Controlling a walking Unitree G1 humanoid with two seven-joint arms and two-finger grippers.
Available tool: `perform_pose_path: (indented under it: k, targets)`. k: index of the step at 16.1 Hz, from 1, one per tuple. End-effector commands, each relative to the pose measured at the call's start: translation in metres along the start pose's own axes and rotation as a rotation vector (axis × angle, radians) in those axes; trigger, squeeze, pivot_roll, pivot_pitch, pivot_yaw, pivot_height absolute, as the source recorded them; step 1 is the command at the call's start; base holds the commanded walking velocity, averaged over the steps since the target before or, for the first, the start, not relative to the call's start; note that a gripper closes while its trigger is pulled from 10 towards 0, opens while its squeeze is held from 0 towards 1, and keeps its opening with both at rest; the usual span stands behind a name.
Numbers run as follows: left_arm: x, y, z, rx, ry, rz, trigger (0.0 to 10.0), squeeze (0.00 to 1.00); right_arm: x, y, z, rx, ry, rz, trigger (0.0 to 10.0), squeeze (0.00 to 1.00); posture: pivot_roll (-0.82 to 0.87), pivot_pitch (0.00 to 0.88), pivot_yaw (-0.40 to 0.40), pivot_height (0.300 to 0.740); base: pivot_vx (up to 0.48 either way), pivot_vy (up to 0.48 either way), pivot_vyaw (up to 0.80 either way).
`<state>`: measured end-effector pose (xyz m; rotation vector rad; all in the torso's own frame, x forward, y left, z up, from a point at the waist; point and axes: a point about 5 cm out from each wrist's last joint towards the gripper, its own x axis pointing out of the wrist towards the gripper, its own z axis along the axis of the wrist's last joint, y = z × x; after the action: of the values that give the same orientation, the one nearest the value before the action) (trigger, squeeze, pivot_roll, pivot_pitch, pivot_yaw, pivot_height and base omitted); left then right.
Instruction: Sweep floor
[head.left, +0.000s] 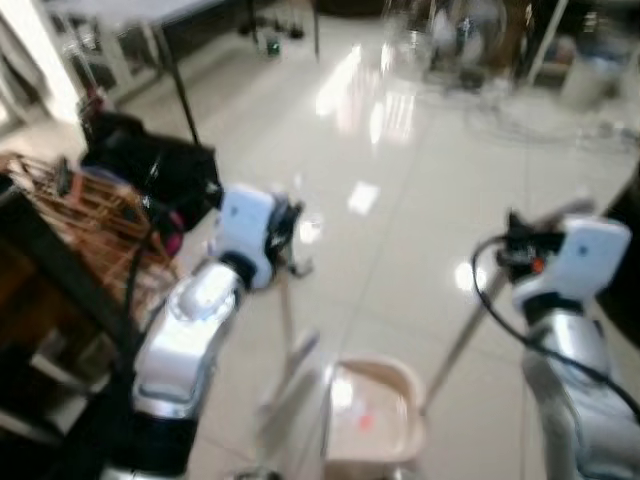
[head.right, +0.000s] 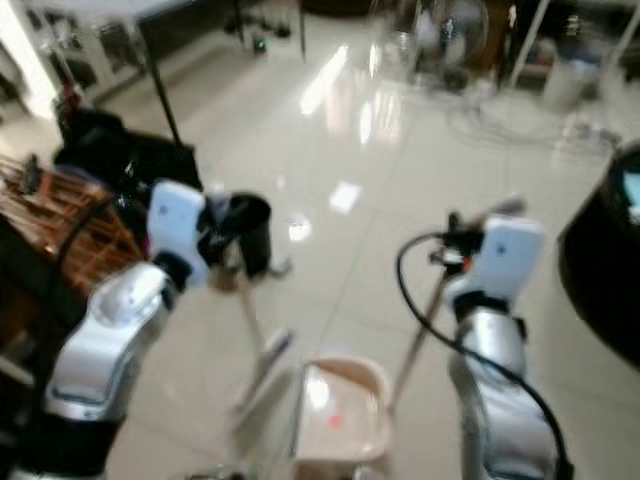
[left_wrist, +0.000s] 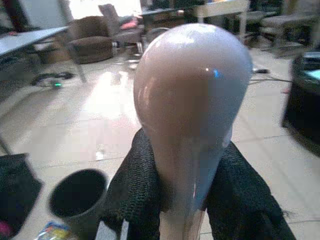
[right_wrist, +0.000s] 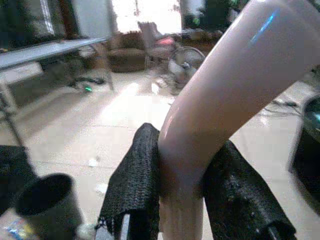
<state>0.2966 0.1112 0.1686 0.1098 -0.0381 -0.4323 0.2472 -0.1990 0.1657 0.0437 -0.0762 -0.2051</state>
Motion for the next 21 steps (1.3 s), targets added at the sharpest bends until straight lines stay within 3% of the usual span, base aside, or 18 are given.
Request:
perform_pose_path:
  k: [1, 11, 21]
  targets:
    - [-0.0021, 0.0086, 0.0055, 0.028, -0.026, 0.021, 10.0, 0.00, 0.0002, 0.0074, 0.0106, 0.018, -0.061, 0.029, 10.0, 0.00, -0.06, 0.096, 0.025, 0.740, 0.307, 0.000, 0.00]
    - [-0.0009, 0.0088, -0.0005, 0.055, -0.024, 0.023, 10.0, 0.00, 0.0007, 0.0038, 0.0058, -0.070, -0.067, 0.000, 10.0, 0.00, -0.07, 0.090, 0.031, 0.740, 0.309, 0.000, 0.00]
    - [0.0021, 0.0116, -0.0011, 0.064, -0.038, 0.032, 10.0, 0.00, 0.0009, 0.0035, 0.0060, -0.077, -0.089, 0.006, 10.0, 0.00, -0.07, 0.089, 0.040, 0.740, 0.350, 0.000, 0.00]
